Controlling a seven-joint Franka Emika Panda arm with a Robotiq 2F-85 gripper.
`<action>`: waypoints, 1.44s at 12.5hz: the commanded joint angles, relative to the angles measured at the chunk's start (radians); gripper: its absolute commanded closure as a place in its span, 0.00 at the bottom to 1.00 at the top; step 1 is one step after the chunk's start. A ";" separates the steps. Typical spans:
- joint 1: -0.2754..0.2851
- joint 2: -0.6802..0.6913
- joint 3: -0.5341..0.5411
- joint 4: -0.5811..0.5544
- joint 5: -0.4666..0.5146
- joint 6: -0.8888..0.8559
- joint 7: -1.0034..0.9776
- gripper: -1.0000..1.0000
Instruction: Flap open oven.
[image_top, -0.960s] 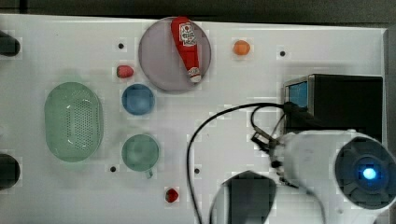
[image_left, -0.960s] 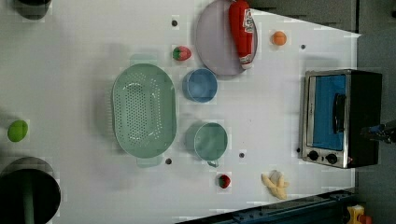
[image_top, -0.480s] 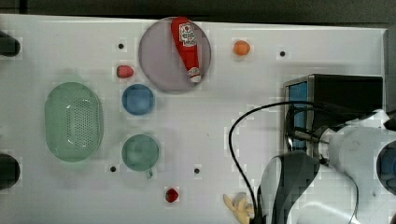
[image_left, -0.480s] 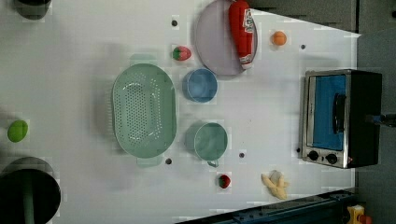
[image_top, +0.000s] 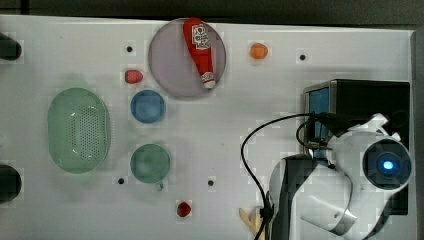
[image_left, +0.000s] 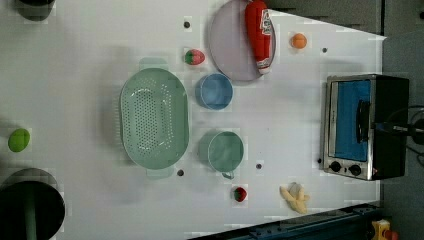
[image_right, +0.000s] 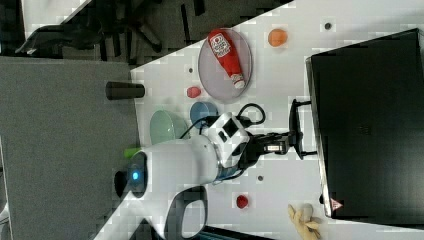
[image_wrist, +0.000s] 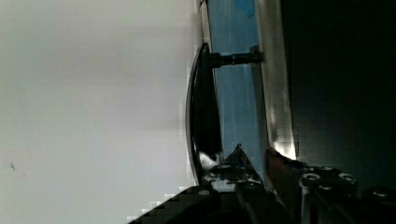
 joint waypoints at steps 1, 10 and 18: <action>-0.004 0.033 -0.007 -0.026 -0.001 0.113 -0.042 0.82; 0.033 0.068 0.026 -0.056 -0.068 0.136 0.034 0.82; 0.080 0.098 0.144 -0.090 -0.377 0.092 0.423 0.82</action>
